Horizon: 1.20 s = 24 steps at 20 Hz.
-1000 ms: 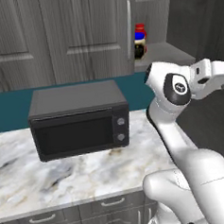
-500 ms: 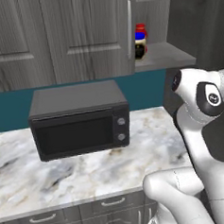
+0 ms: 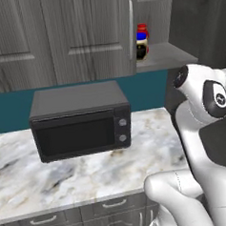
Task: Move the ketchup and mayonnaise from the cabinet to the dining counter.
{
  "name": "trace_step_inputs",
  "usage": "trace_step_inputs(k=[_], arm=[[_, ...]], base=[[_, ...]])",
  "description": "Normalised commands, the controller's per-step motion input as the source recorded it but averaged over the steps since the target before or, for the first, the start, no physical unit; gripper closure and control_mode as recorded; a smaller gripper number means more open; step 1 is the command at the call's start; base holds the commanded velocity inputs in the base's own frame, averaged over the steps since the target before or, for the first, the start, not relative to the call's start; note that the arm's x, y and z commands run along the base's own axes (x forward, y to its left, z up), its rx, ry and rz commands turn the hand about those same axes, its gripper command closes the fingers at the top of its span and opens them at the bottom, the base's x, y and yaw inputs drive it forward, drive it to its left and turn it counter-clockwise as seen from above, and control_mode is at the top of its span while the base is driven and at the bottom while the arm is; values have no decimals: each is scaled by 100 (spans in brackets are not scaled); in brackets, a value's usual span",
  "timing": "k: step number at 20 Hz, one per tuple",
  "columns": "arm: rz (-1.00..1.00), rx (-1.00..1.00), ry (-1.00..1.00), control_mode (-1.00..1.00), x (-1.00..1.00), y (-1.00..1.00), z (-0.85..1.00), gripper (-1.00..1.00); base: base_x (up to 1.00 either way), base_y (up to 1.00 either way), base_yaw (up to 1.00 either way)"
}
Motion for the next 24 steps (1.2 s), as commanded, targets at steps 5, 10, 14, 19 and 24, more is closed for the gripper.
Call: trace_step_inputs(k=[5,10,14,19,24], arm=[[16,30,-22,-100,6,52,14,100],[24,33,-21,-100,37,57,20,100],[38,27,-14,-100,52,30,28,100],[48,19,-19,-100,37,12,15,100],[41,6,-34,-100,31,23,0,100]], base=[[0,0,0],[0,0,0],[0,0,0],[0,0,0],[0,0,0]])
